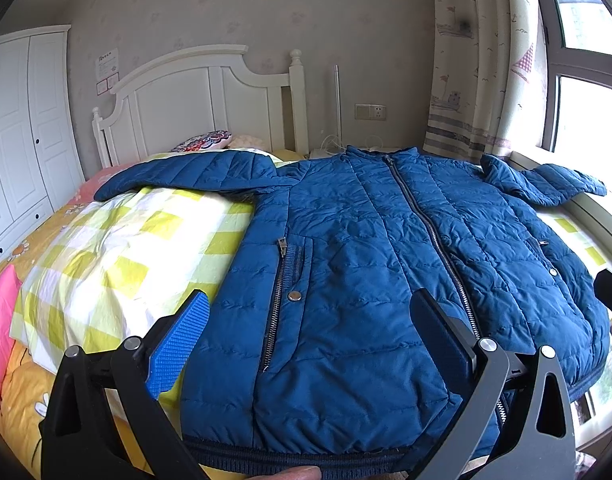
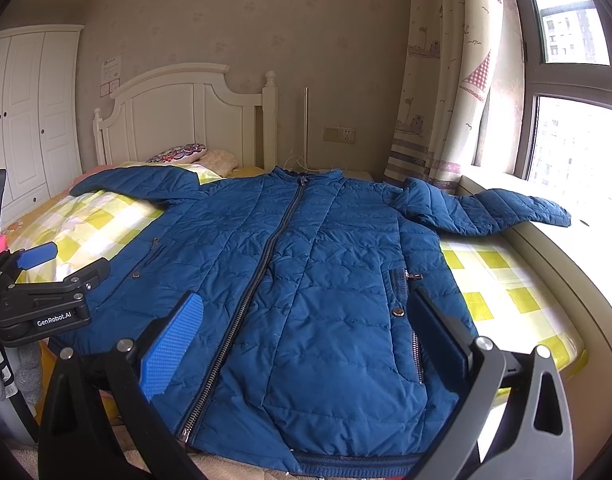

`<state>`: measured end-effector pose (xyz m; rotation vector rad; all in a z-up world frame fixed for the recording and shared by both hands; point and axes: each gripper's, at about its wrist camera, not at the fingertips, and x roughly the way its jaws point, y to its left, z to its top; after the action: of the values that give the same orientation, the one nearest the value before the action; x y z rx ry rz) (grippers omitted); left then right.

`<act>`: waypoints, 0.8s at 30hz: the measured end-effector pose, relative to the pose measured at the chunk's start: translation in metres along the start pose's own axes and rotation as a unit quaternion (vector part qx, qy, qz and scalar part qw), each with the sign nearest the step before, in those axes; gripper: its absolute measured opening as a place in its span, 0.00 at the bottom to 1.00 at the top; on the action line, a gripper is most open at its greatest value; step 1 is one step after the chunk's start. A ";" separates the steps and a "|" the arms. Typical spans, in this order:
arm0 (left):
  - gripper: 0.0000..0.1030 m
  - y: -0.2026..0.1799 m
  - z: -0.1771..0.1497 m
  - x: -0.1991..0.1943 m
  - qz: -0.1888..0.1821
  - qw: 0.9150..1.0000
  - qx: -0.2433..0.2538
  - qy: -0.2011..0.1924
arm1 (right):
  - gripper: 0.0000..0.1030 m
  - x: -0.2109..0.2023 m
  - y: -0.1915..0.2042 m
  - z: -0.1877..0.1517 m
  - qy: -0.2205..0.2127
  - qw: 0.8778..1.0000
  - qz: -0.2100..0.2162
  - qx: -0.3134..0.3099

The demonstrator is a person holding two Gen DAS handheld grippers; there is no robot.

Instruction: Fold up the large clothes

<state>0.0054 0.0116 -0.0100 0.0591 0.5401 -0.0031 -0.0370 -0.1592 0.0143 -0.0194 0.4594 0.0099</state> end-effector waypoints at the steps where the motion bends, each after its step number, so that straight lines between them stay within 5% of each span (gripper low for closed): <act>1: 0.96 0.001 0.000 0.000 0.000 1.000 -0.001 0.000 | 0.98 0.000 0.001 -0.001 0.000 1.000 0.000 -0.001; 24: 0.96 -0.002 -0.003 -0.001 0.001 1.000 0.001 0.005 | 0.98 -0.001 -0.002 -0.002 0.002 1.000 -0.003 0.003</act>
<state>0.0033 0.0101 -0.0125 0.0612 0.5502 -0.0006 -0.0390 -0.1611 0.0133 -0.0150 0.4624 0.0028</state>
